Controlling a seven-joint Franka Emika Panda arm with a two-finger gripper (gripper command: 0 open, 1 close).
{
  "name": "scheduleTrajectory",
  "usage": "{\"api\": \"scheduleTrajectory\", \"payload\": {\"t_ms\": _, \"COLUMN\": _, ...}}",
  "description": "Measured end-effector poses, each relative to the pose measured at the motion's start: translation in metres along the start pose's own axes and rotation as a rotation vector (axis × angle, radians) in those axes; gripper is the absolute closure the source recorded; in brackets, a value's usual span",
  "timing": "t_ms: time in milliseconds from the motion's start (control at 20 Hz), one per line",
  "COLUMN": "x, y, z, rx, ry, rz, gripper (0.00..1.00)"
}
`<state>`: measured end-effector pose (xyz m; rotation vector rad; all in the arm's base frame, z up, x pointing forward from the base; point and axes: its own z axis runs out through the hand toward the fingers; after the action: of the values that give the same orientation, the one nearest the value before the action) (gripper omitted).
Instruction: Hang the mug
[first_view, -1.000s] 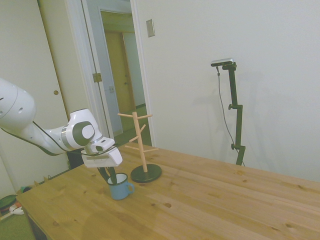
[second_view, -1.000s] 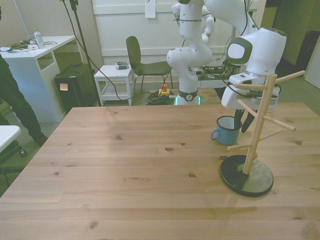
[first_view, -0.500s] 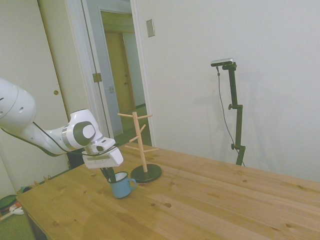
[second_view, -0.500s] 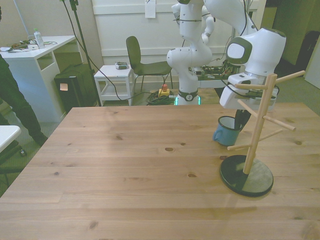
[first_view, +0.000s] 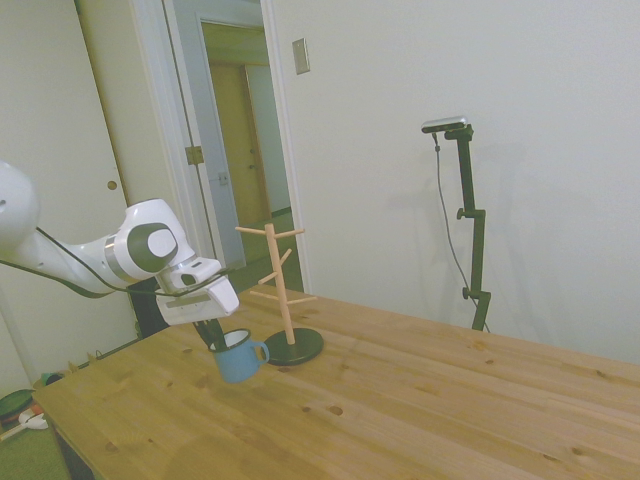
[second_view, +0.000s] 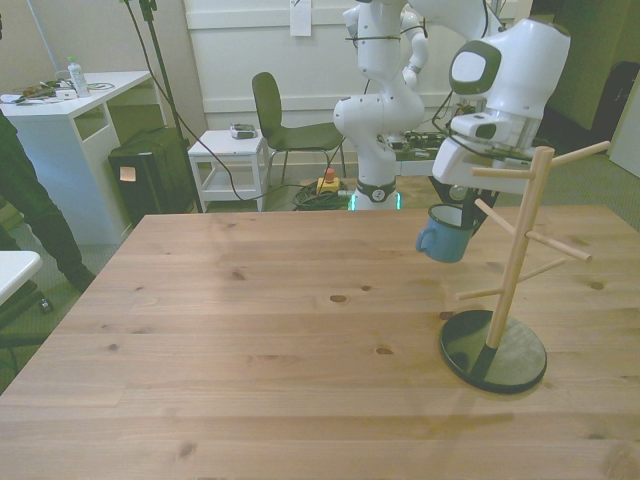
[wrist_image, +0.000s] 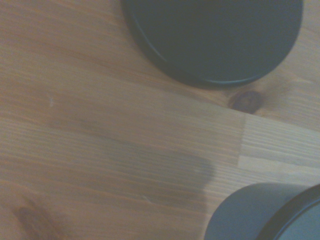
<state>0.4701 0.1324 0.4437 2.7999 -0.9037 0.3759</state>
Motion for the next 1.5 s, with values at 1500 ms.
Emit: {"api": "scheduleTrajectory", "payload": {"t_ms": 1500, "x": 0.069, "y": 0.029, "z": -0.130, "rx": 0.078, "ry": 0.044, "rz": 0.056, "gripper": 1.00}}
